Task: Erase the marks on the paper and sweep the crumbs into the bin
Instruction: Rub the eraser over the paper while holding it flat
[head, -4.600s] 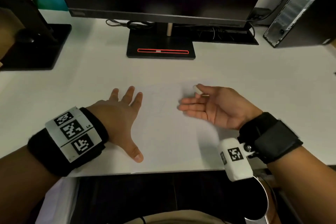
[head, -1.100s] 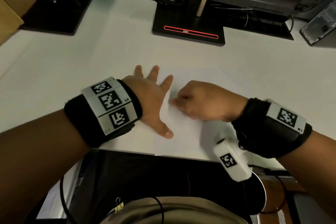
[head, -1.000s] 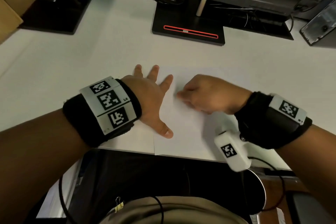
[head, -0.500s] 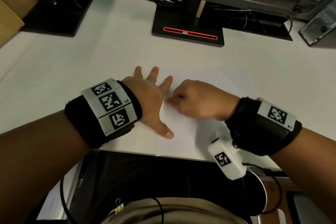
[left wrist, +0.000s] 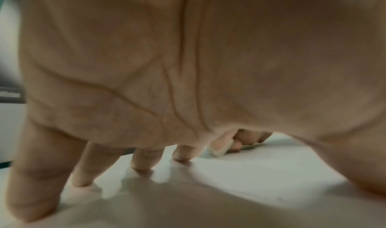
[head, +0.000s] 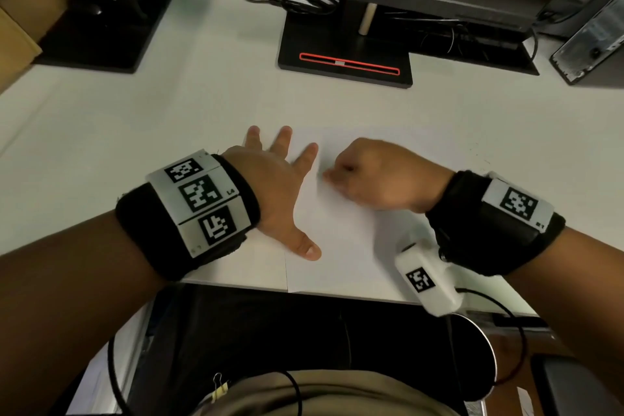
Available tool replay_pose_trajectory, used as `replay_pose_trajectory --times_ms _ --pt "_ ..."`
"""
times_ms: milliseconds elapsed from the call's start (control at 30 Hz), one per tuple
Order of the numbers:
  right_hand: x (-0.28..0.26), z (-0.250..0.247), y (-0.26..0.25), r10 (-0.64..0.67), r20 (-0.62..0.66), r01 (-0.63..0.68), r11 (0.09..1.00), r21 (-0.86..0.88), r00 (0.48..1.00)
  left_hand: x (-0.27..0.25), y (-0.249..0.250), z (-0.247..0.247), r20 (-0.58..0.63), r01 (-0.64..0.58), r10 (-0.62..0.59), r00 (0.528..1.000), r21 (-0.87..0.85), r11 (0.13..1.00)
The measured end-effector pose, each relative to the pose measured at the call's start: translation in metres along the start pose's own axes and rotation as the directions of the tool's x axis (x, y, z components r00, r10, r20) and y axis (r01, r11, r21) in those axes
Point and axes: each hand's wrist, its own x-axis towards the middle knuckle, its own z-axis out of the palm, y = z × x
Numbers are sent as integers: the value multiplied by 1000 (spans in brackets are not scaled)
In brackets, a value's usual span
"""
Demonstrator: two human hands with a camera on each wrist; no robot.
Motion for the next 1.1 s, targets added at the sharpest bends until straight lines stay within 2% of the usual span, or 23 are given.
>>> replay_pose_trajectory --times_ms 67,200,367,500,600,667,800,933,1033,1100 --pt "-3 0 4 16 53 -18 999 39 998 0 0 0 5 -1 1 1000 -5 1000" --pt "6 -20 27 147 -80 -138 984 112 986 -1 0 -1 21 -1 2 1000 -5 1000" --pt "-1 -8 21 94 25 -95 991 92 995 0 0 -1 18 -1 1 1000 -11 1000" --pt "6 -23 34 184 -81 -170 973 157 979 -2 0 -2 24 2 -2 1000 -4 1000" --pt "2 -13 28 132 -24 -128 984 123 991 -2 0 -2 26 6 -6 1000 -2 1000" --pt "0 -12 27 127 29 -130 979 160 992 -1 0 -3 26 5 -5 1000 0 1000" --pt "4 -22 32 173 -48 -162 972 168 984 -3 -1 -3 33 0 0 999 -2 1000" --pt "2 -10 24 96 23 -98 984 147 995 -2 0 -4 39 7 -7 999 -5 1000" --pt "9 -20 30 163 -55 -151 974 169 985 -3 0 -4 37 5 -5 999 -6 1000" --pt "9 -18 27 148 -60 -138 979 149 987 -3 0 -3 34 3 -3 999 -10 1000"
